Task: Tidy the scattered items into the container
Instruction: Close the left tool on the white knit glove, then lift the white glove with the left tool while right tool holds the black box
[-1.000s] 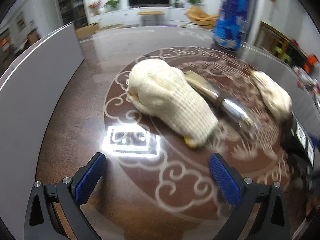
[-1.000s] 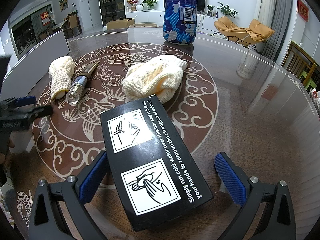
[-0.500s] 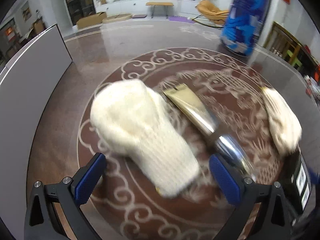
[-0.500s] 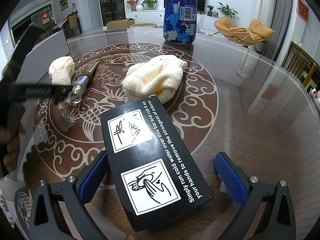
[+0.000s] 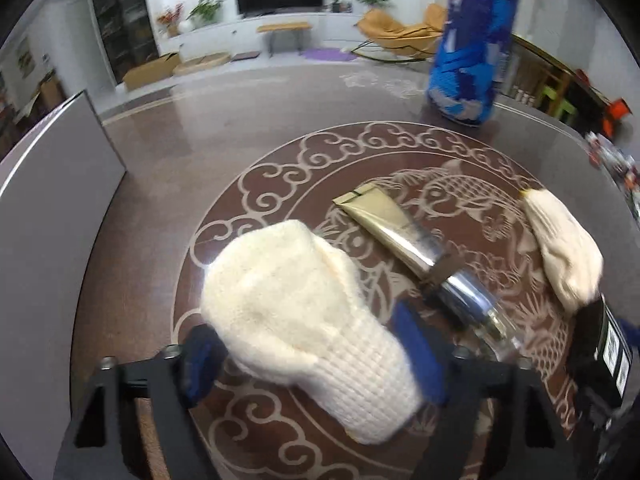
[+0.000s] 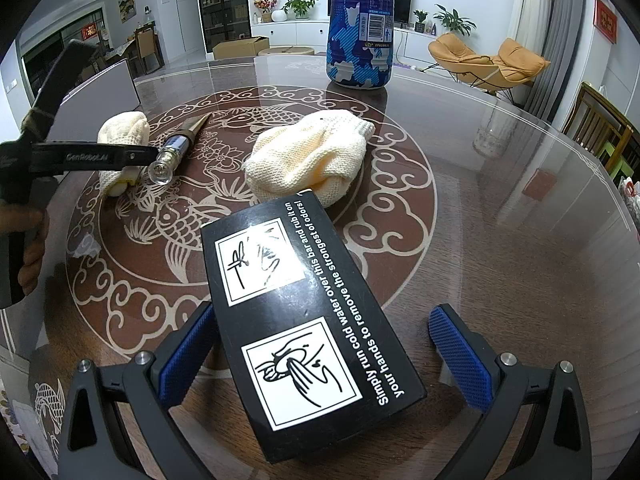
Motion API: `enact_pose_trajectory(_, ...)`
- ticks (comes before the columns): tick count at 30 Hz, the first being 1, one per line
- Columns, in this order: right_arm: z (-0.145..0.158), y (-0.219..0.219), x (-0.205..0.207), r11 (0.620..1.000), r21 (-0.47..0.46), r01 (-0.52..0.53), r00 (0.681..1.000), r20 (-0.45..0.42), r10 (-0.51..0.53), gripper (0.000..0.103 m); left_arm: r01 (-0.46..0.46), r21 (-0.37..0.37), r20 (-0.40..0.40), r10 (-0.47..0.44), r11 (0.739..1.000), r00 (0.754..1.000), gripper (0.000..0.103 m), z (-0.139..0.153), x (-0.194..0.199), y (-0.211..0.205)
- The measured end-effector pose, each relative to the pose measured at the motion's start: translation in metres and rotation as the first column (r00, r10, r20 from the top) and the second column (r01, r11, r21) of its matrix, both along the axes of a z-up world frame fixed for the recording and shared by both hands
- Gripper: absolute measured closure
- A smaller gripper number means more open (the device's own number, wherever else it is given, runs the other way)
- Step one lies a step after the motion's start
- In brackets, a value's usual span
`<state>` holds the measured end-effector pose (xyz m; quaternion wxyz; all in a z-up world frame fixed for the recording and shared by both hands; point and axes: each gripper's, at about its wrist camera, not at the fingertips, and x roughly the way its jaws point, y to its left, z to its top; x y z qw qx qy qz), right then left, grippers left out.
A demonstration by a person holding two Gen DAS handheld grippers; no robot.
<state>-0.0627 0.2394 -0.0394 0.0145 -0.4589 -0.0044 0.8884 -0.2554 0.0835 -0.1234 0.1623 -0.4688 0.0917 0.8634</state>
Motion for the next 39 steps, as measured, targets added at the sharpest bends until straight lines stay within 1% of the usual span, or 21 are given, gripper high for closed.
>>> enact_pose_trajectory(3,0.000,0.000,0.001,1.000,0.000,0.000,1.000,0.000,0.000,0.000,0.030,-0.002,-0.013,-0.030,1.000,0.999,0.039,0.003,0.008,0.000)
enact_pose_trajectory(5,0.000,0.000,0.001,1.000,0.000,0.000,1.000,0.000,0.000,0.000,0.058,-0.002,-0.026,-0.059,0.998,0.998,0.040,0.005,0.014,0.003)
enact_pose_trajectory(9,0.000,0.000,0.001,1.000,0.000,0.000,1.000,0.000,0.000,0.000,0.134,0.000,-0.056,-0.133,0.991,0.989,0.040,0.005,0.046,0.002)
enact_pose_trajectory(14,0.001,0.000,0.001,1.000,0.000,-0.001,1.000,0.000,0.001,0.000,0.225,0.010,-0.049,-0.224,0.974,0.973,0.040,0.004,0.085,-0.004)
enact_pose_trajectory(16,0.001,0.000,0.002,1.000,0.000,-0.001,1.000,0.000,0.001,0.000,0.245,0.009,-0.044,-0.244,0.970,0.969,0.040,0.004,0.097,-0.006)
enact_pose_trajectory(18,0.001,0.000,0.001,1.000,0.000,-0.001,1.000,0.000,0.001,0.000,0.251,0.008,-0.043,-0.251,0.968,0.967,0.040,0.005,0.110,-0.010)
enact_pose_trajectory(21,0.001,0.000,0.002,1.000,0.000,-0.001,1.000,0.000,0.001,0.000,0.238,0.011,-0.043,-0.238,0.971,0.970,0.039,0.005,0.118,-0.012)
enact_pose_trajectory(27,0.001,0.000,0.002,1.000,0.000,-0.001,1.000,0.000,0.001,0.000,0.215,0.009,-0.038,-0.215,0.977,0.976,0.038,0.004,0.119,-0.012)
enact_pose_trajectory(39,0.001,0.000,0.002,1.000,-0.001,-0.002,1.000,0.000,0.002,0.000,0.203,0.007,-0.044,-0.203,0.979,0.978,0.036,0.004,0.122,-0.013)
